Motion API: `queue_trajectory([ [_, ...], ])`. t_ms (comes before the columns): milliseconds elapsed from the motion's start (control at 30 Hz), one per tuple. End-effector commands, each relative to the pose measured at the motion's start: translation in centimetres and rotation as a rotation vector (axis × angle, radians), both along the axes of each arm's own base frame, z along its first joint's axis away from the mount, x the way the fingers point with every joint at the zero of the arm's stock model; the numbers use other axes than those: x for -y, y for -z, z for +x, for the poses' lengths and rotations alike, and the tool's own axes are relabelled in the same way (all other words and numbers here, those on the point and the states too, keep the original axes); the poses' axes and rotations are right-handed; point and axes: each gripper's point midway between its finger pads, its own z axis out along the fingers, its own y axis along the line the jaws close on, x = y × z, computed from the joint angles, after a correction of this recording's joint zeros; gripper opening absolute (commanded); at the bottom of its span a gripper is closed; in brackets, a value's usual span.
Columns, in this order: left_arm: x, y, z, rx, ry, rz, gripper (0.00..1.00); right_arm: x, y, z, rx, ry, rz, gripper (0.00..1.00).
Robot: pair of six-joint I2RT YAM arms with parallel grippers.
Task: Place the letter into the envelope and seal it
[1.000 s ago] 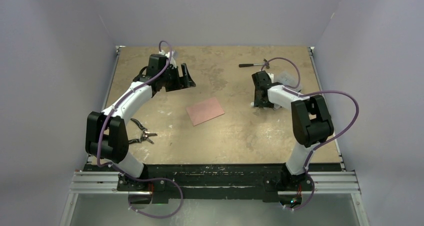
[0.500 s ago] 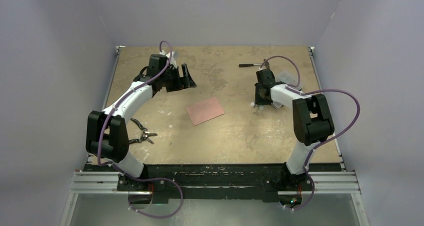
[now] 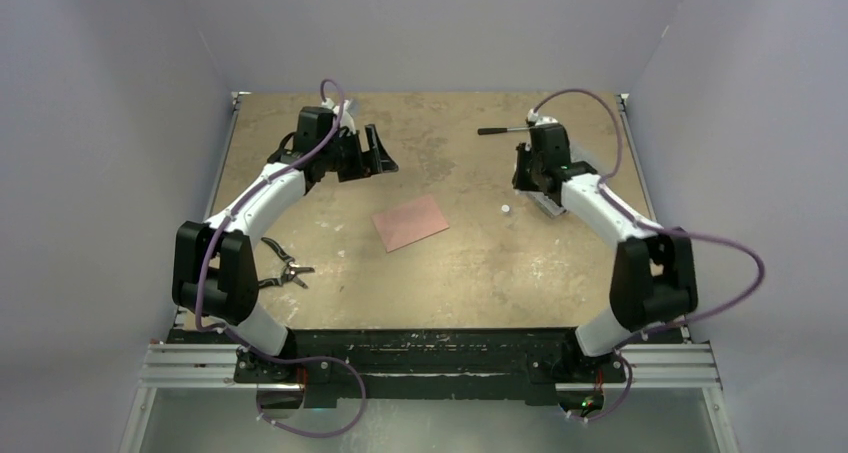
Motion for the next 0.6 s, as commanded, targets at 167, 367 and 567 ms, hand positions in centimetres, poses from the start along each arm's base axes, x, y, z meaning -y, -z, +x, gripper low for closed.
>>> queue_trajectory([
  [167, 5.2, -16.4, -1.5, 0.425, 0.250, -0.484, 0.82, -11.7, -19.7, -2.2, 0.487, -0.497, 0.647, 0.13],
  [367, 7.6, -21.2, -3.9, 0.548, 0.364, -0.625, 0.84, -16.1, -24.2, -5.1, 0.552, -0.721, 0.867, 0.13],
  [567, 10.5, -20.9, -4.7, 0.541, 0.409, -0.624, 0.81, -19.7, -26.6, -7.7, 0.567, -0.894, 0.935, 0.13],
])
